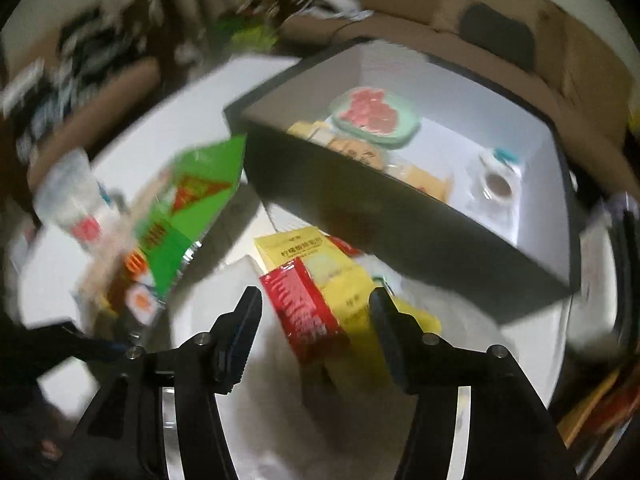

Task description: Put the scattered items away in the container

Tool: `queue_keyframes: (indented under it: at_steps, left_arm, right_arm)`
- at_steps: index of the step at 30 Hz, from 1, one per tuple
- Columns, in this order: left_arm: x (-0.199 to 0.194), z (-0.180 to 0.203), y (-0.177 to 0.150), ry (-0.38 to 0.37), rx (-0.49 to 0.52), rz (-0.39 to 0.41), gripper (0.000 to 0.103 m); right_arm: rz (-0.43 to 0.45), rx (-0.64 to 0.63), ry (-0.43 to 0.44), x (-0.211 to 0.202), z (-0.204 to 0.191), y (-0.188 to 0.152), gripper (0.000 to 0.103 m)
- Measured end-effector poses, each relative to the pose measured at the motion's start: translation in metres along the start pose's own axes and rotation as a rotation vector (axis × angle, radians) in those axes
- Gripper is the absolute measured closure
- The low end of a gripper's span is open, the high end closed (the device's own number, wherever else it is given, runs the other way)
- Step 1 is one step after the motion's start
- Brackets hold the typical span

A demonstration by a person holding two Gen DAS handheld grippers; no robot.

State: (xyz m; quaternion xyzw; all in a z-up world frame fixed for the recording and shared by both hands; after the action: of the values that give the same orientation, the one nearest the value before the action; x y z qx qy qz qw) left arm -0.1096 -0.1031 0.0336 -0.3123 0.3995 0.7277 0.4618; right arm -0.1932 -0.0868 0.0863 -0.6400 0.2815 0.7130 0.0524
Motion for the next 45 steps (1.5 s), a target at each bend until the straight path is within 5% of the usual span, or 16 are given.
queue_keyframes:
  at_steps: [4, 5, 10, 14, 23, 29, 35, 37, 39, 45]
  left_arm:
    - [0.000, -0.002, 0.001, -0.008, -0.006, -0.004, 0.018]
    - [0.000, -0.003, 0.001, -0.012, -0.009, -0.005, 0.018]
    - [-0.003, -0.005, 0.000, -0.018, -0.014, -0.001, 0.018]
    - [-0.004, -0.006, -0.003, -0.020, -0.016, 0.000, 0.018]
    - [-0.003, -0.002, -0.010, -0.030, -0.012, -0.003, 0.018]
    - [0.004, 0.010, -0.017, -0.018, 0.030, -0.036, 0.018]
    - [0.008, 0.016, -0.025, -0.006, 0.043, -0.052, 0.018]
    - [0.015, 0.023, -0.026, 0.000, 0.054, -0.061, 0.018]
    - [0.023, 0.033, -0.028, 0.005, 0.073, -0.072, 0.018]
    - [0.056, 0.064, -0.035, 0.079, 0.123, -0.115, 0.018]
  right_arm:
    - [-0.130, -0.109, -0.072, 0.040, -0.015, 0.001, 0.050]
    - [-0.152, -0.112, -0.057, 0.046, -0.018, -0.001, 0.058]
    - [-0.092, -0.079, -0.016, 0.043, -0.018, -0.009, 0.090]
    - [-0.013, 0.037, 0.096, 0.018, -0.005, -0.015, 0.096]
    - [0.146, 0.235, 0.317, -0.075, -0.005, -0.087, 0.096]
    - [0.088, 0.334, 0.390, -0.083, -0.031, -0.179, 0.096]
    - [0.091, 0.434, 0.318, -0.076, -0.024, -0.223, 0.091]
    - [0.114, 0.460, 0.288, -0.075, -0.016, -0.221, 0.079]
    - [0.140, 0.479, 0.250, -0.073, -0.008, -0.216, 0.056]
    - [0.258, 0.597, 0.198, -0.071, 0.025, -0.212, 0.053]
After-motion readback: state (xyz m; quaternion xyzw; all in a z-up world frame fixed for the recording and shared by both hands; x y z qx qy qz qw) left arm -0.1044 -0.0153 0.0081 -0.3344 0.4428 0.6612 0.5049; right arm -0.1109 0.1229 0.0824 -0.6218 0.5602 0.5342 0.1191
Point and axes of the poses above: each gripper's, at about its wrist camera, not at the fingertips, and x roughly the way its jaws point, z to its right, y to its top, the point moved 5 cm from there along x, roughly the way its jaws point, and after that the axes turned 10 degrees about -z, right-handed, at the moved point
